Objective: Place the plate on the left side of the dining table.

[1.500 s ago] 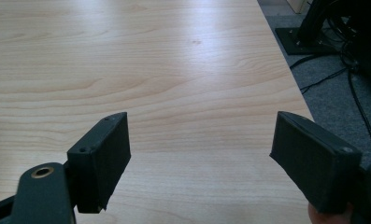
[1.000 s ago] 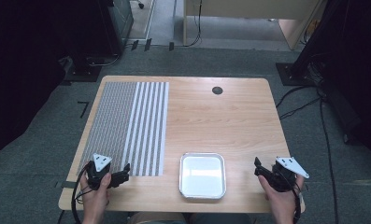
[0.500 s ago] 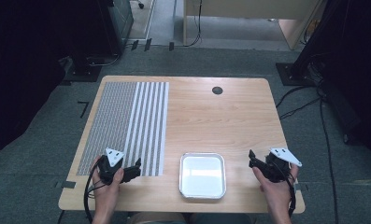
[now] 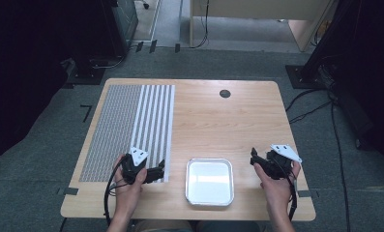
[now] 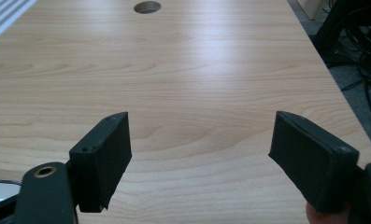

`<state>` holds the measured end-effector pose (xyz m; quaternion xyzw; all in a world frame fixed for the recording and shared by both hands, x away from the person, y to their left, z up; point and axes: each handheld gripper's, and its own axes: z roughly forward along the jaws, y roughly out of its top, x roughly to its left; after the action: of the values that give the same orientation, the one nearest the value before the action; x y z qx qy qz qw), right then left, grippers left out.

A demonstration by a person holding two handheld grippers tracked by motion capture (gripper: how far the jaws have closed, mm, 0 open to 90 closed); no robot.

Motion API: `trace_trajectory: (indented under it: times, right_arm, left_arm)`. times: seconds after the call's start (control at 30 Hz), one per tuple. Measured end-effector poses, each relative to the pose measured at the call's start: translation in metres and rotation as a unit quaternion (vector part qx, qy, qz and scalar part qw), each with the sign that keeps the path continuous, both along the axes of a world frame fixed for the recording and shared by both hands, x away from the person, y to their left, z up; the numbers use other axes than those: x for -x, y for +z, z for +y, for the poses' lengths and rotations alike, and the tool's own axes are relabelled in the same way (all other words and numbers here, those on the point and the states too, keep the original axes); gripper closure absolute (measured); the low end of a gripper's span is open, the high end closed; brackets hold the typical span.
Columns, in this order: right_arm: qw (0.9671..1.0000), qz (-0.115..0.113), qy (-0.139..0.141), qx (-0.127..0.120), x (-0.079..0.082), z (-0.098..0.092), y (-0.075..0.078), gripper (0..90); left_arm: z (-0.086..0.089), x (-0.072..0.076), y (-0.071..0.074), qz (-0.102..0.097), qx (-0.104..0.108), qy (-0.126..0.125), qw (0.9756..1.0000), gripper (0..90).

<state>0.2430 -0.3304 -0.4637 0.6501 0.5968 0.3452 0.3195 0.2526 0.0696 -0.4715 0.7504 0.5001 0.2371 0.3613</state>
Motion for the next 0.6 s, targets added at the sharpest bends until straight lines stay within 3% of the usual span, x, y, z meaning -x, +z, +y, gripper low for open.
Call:
trace_trajectory:
  times: [0.2, 0.4, 0.5, 0.53, 0.6]
  right_arm:
    - [0.9997, -0.011, 0.016, -0.013, 0.006, 0.009, 0.0, 21.2]
    - [0.9996, -0.013, 0.016, -0.017, 0.014, 0.018, -0.005, 22.9]
    - [0.9991, -0.016, 0.024, -0.03, 0.016, 0.021, -0.004, 26.5]
    - [0.9985, -0.017, 0.033, -0.039, 0.018, 0.024, -0.004, 33.7]
    - [0.9982, -0.018, 0.038, -0.043, 0.018, 0.025, -0.004, 37.5]
  left_arm:
    - [-0.008, 0.005, -0.007, 0.018, 0.01, -0.008, 0.9997, 10.0]
    - [-0.021, 0.01, -0.004, 0.026, 0.026, -0.022, 0.9991, 10.0]
    - [-0.028, 0.013, -0.003, 0.032, 0.032, -0.026, 0.9986, 10.0]
    - [-0.031, 0.014, -0.003, 0.032, 0.033, -0.025, 0.9986, 10.0]
    - [-0.035, 0.016, -0.003, 0.028, 0.028, -0.018, 0.9991, 10.0]
